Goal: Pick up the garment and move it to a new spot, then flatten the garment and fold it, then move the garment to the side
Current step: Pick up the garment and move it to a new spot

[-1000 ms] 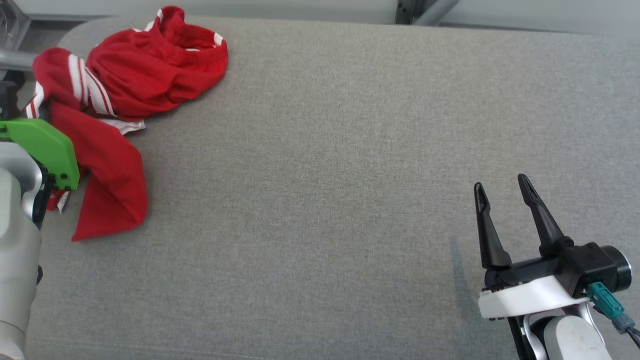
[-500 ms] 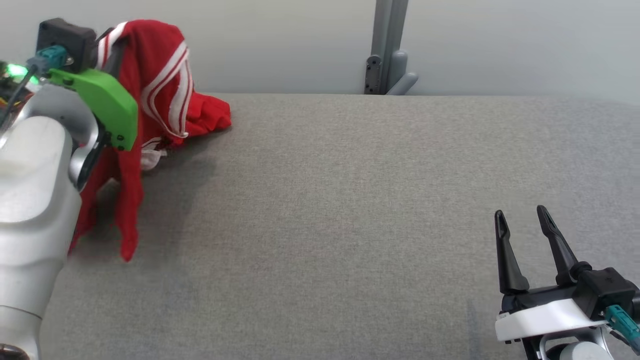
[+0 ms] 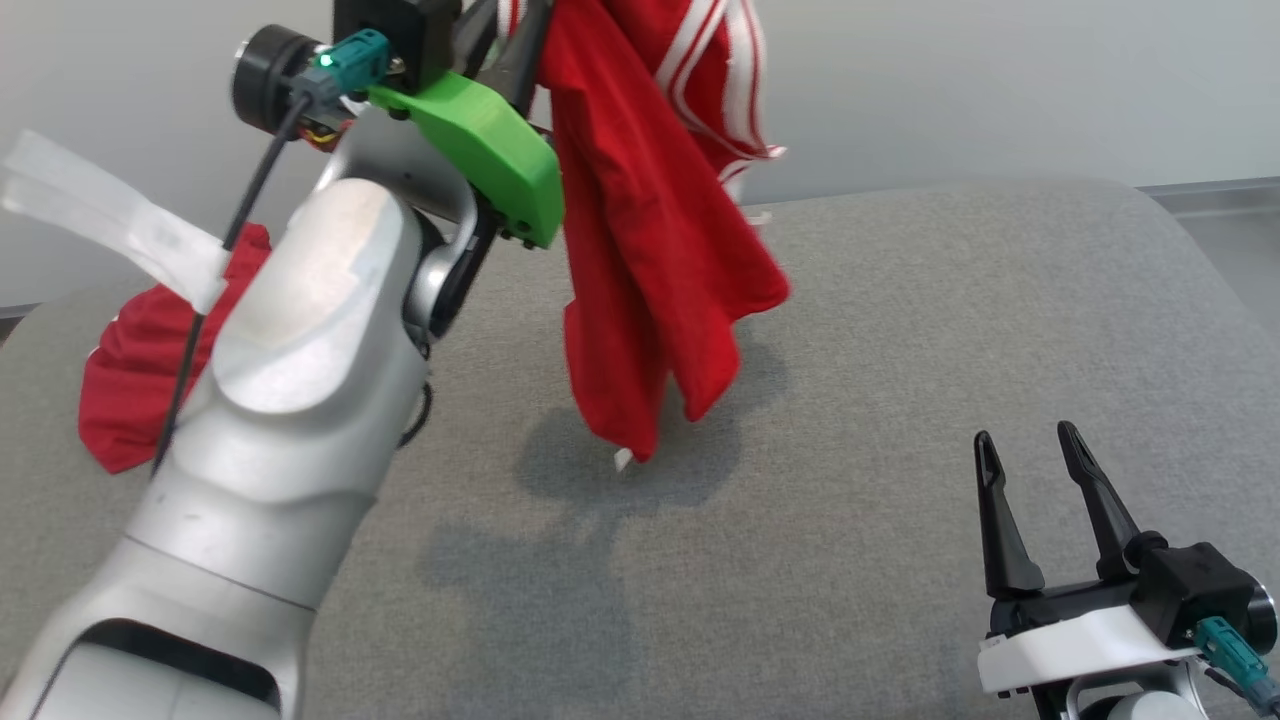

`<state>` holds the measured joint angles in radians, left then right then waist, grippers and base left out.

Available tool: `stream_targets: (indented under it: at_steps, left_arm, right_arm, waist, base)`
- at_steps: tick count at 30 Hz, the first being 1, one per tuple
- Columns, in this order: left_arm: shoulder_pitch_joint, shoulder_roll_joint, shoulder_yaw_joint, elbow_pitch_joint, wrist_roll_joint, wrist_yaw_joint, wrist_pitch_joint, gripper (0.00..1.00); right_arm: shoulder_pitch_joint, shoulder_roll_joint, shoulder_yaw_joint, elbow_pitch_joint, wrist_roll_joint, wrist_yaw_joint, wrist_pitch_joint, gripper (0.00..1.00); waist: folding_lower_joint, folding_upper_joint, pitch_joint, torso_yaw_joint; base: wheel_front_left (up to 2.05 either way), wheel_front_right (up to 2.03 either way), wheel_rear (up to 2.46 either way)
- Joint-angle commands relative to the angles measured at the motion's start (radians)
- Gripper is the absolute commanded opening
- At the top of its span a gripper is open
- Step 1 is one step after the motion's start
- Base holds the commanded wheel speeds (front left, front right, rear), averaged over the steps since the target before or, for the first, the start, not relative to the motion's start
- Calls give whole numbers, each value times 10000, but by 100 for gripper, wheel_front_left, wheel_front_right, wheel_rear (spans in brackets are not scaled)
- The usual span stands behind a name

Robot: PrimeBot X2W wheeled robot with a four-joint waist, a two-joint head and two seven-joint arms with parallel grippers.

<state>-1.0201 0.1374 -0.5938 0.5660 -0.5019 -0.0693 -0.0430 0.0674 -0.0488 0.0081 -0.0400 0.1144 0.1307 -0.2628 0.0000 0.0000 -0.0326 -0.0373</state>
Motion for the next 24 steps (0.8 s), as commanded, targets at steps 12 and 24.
stream_targets:
  at_steps: [12,24]
  left_arm:
    - [2659,-833,-551,2492,-971,648,-2007,0]
    - [4087,-356,1209,3018,-812,1677,-2230,0]
  right_arm:
    - [-142,-29,258,97,162,1,-27,100]
    - [-281,-27,57,-9,59,1,-26,100]
  waist:
    - [0,0,712,-961]
    - [0,0,1158,-1016]
  base:
    - [0,0,0]
    - [0,0,0]
